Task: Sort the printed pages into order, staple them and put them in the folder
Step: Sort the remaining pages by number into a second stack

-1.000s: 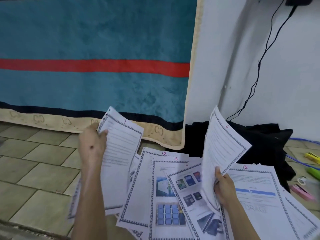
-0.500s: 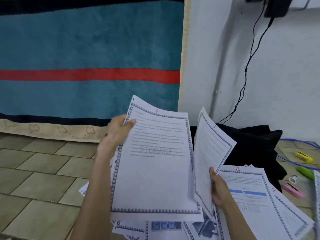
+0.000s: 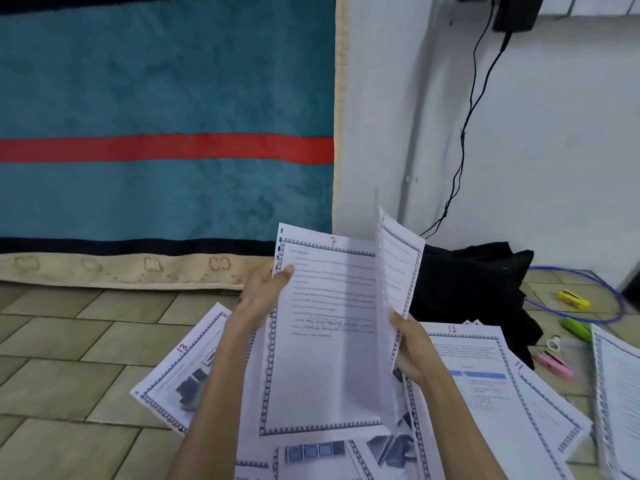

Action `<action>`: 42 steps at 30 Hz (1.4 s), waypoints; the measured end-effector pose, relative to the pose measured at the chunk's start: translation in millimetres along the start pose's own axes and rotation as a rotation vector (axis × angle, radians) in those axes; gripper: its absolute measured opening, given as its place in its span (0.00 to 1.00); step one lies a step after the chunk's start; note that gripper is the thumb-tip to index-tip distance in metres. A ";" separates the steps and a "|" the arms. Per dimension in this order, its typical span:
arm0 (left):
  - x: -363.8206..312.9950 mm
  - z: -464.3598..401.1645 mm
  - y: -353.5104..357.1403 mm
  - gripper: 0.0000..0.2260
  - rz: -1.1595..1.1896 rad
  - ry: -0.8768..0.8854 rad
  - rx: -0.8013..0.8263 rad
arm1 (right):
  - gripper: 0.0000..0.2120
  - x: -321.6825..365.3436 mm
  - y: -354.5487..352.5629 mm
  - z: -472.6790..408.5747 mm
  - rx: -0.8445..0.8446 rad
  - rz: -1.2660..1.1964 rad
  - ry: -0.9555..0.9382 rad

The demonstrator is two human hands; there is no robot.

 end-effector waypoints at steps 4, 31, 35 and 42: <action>11.4 -0.8 17.6 0.10 0.140 -0.097 0.041 | 0.21 4.1 -4.3 1.8 -0.020 0.081 0.036; 128.6 19.0 53.9 0.17 -0.432 -0.674 0.251 | 0.22 -4.3 -135.7 2.5 -0.541 0.226 0.119; 133.4 22.6 65.0 0.09 -0.237 -0.669 0.175 | 0.21 -5.4 -122.1 14.0 -0.555 0.289 0.130; 108.7 1.9 31.3 0.06 -0.269 -0.324 -0.163 | 0.21 -7.2 -122.5 18.8 -0.480 0.277 0.092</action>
Point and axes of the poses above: each hand's wrist, its own z-axis away from the middle knuckle, its own y-axis out of the palm, x = y × z, the point moved 5 cm from there along -z, towards the middle knuckle, and after that the axes turned 8 degrees about -x, right-handed, at the moved point
